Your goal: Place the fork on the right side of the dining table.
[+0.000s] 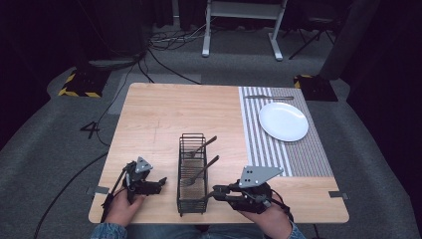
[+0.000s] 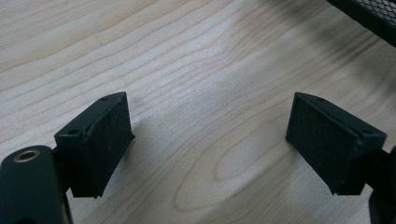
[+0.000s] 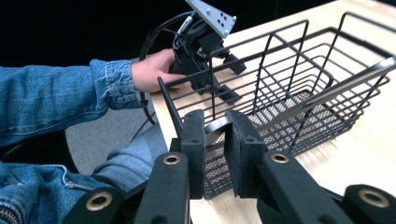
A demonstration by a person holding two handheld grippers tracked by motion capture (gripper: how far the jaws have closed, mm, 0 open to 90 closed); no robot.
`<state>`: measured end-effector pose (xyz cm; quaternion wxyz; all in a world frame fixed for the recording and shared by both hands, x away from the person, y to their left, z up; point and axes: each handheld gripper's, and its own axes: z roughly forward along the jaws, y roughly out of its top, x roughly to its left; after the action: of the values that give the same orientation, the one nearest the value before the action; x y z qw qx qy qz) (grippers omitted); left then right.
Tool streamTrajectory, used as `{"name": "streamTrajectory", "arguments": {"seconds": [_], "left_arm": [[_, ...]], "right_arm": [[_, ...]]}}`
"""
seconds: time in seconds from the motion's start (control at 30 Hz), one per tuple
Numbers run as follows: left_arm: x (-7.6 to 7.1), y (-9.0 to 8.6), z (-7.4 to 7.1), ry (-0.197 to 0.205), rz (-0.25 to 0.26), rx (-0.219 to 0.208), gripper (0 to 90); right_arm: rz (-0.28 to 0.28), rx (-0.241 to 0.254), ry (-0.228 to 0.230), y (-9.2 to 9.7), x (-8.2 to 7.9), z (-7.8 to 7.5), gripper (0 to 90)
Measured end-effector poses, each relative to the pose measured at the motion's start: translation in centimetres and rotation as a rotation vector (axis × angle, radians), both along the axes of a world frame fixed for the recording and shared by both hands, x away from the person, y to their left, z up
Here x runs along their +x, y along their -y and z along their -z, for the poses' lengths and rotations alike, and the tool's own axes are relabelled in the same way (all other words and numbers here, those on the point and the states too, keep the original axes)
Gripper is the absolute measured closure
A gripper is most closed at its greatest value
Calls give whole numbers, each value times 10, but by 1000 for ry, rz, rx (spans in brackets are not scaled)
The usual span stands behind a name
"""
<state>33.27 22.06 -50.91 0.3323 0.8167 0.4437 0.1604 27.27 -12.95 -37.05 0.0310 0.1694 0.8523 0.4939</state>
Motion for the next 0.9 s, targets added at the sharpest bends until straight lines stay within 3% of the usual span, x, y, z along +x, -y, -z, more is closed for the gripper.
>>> {"name": "streamTrajectory", "arguments": {"seconds": [0.27, 0.9], "left_arm": [[0, 0, 0, 0, 0, 0, 143], [0, 0, 0, -1, 2, 3, 143]], "right_arm": [[18, 28, 38, 5, -2, -9, 785], [50, 100, 43, 26, 1, -24, 792]]}}
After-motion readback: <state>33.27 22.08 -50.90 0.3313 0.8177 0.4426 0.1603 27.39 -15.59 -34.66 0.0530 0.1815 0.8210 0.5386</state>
